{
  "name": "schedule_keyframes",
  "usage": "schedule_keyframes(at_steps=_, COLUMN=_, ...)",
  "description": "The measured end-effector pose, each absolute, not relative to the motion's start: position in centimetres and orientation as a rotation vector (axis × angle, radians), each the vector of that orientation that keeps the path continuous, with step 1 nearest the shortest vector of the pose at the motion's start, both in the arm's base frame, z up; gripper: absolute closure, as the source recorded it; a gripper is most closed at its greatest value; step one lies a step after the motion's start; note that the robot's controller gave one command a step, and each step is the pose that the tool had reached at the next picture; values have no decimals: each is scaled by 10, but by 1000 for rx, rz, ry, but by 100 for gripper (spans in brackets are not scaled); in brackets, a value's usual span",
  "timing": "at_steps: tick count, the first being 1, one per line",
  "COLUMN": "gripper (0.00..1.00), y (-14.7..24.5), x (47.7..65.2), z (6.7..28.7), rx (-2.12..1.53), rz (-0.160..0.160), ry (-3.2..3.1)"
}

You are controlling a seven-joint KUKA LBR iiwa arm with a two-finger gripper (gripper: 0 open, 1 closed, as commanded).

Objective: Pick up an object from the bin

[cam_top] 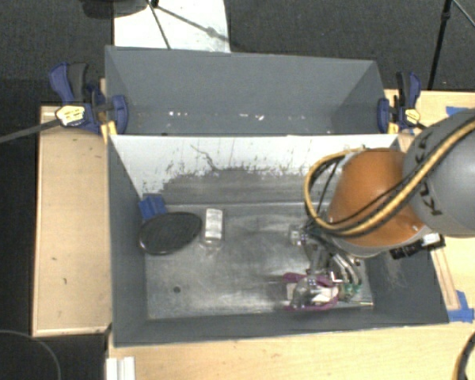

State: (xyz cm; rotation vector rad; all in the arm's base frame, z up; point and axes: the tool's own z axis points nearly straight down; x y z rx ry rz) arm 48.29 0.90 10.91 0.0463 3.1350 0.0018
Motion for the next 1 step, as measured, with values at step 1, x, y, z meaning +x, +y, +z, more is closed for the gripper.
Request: schedule_keyframes(at_steps=1, gripper=0, y=36, x=493, z=74, rx=197, rz=-3, ry=3136)
